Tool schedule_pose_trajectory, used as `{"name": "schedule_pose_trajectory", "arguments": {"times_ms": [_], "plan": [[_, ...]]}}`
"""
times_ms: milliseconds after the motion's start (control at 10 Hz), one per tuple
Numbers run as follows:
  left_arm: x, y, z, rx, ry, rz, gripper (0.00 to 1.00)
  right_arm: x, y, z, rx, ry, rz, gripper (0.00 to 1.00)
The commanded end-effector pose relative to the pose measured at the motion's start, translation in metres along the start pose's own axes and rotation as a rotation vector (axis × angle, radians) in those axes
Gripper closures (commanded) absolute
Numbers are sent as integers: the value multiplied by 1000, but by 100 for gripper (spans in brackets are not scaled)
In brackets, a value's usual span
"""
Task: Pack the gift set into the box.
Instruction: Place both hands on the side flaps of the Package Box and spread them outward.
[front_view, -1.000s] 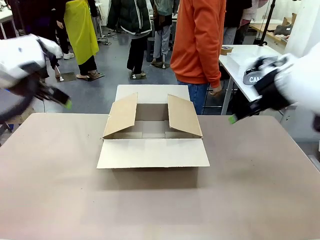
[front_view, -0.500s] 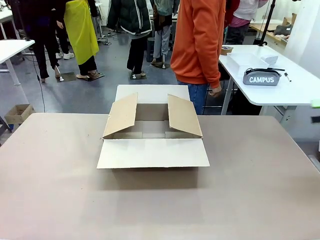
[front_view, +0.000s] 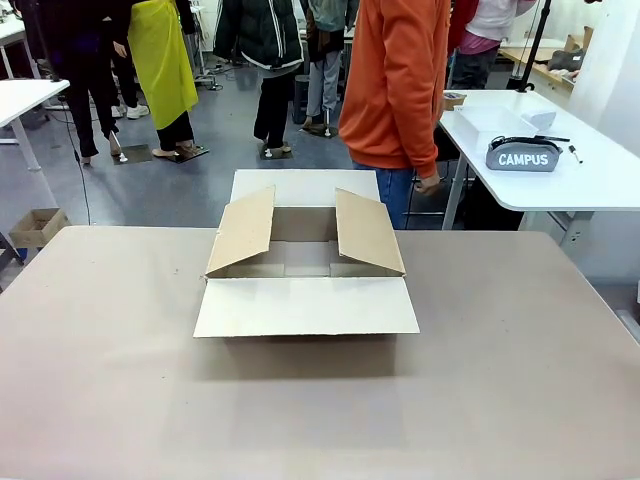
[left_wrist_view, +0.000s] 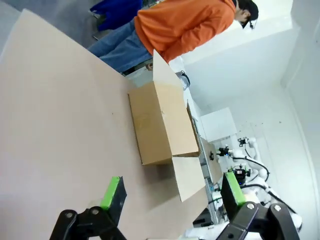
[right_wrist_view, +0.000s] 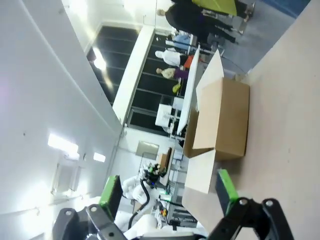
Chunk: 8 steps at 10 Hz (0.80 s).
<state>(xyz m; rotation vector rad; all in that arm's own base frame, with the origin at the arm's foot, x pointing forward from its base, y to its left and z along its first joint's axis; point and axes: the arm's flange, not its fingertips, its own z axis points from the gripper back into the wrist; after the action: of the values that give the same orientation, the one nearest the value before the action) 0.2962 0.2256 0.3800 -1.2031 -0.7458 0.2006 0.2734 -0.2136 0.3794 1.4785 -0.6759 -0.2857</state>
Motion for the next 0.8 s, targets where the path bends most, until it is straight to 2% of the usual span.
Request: {"name": "schedule_pose_trajectory", "arguments": {"times_ms": [0, 400, 500, 600, 700], "plan": [[6, -27, 1, -2, 10, -63, 0, -2, 18, -2, -45, 39, 73, 0], [6, -27, 1, -2, 10, -63, 0, -2, 18, -2, -45, 39, 73, 0], [9, -31, 0, -1, 14, -47, 0, -1, 13, -3, -59, 65, 36, 0], [7, -53, -11, -11, 41, -94, 0, -9, 29, -30, -82, 205, 142, 0], [13, -78, -35, 27, 70, -124, 0, -16, 54, -73, -125, 293, 226, 0]]}}
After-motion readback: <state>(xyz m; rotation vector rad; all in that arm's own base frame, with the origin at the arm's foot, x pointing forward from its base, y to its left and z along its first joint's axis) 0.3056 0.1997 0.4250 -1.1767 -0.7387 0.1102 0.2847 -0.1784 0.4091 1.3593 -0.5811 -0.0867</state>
